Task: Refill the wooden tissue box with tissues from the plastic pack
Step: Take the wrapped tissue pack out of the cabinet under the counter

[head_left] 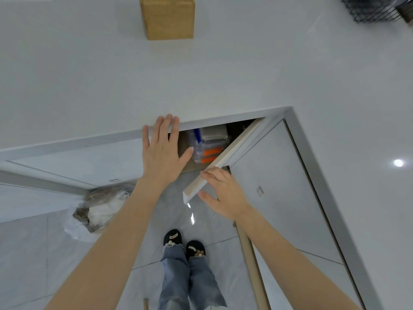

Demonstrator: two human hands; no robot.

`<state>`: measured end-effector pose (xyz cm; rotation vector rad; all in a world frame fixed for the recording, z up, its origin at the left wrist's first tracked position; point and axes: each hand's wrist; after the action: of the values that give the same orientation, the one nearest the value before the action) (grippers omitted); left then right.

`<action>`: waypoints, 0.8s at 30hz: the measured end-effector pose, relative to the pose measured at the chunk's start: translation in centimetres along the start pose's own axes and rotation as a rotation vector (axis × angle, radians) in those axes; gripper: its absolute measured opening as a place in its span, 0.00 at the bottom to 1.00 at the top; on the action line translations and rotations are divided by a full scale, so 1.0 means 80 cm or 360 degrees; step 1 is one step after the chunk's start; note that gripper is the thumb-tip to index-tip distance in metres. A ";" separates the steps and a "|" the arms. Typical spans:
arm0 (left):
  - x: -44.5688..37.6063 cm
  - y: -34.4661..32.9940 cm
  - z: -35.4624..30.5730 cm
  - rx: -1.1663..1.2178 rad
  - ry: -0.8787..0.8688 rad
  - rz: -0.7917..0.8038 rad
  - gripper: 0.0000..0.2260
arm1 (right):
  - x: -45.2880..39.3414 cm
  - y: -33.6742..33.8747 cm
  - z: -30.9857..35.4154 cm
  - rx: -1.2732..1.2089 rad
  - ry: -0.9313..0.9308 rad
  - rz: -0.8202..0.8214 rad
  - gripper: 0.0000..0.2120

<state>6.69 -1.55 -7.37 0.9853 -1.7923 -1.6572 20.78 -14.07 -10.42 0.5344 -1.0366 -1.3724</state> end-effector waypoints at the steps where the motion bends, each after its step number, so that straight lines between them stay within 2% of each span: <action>1: -0.001 0.000 -0.010 -0.0003 0.0045 0.0019 0.32 | 0.007 0.000 -0.007 0.0001 -0.0010 0.0016 0.30; 6: -0.009 -0.001 -0.043 0.0055 0.0195 0.0073 0.33 | 0.036 0.002 -0.026 -0.0033 -0.0079 0.0069 0.31; 11: -0.009 -0.008 -0.044 0.0012 0.0057 0.0103 0.34 | 0.065 0.015 -0.046 -0.0076 -0.0164 0.0020 0.28; 15: -0.014 -0.012 -0.060 0.0063 0.0073 0.0097 0.35 | 0.090 0.019 -0.075 -0.0165 -0.0286 -0.0071 0.31; 20: -0.017 -0.019 -0.078 0.0068 -0.0022 0.0092 0.36 | 0.105 0.027 -0.101 -0.0383 -0.0532 -0.0134 0.20; 24: -0.018 -0.024 -0.087 0.0098 -0.0003 0.0087 0.36 | 0.116 0.034 -0.114 -0.0616 -0.0711 -0.0228 0.22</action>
<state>13.32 -4.74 -8.21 0.9529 -1.8649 -1.5788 28.79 -24.70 -9.97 0.0094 -1.0580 -1.8185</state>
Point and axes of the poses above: each hand's wrist, its own x-axis away from the middle knuckle, its own y-axis out of the back of the hand, z = x × y, and after that the axes turned 10 degrees about -y, right-handed
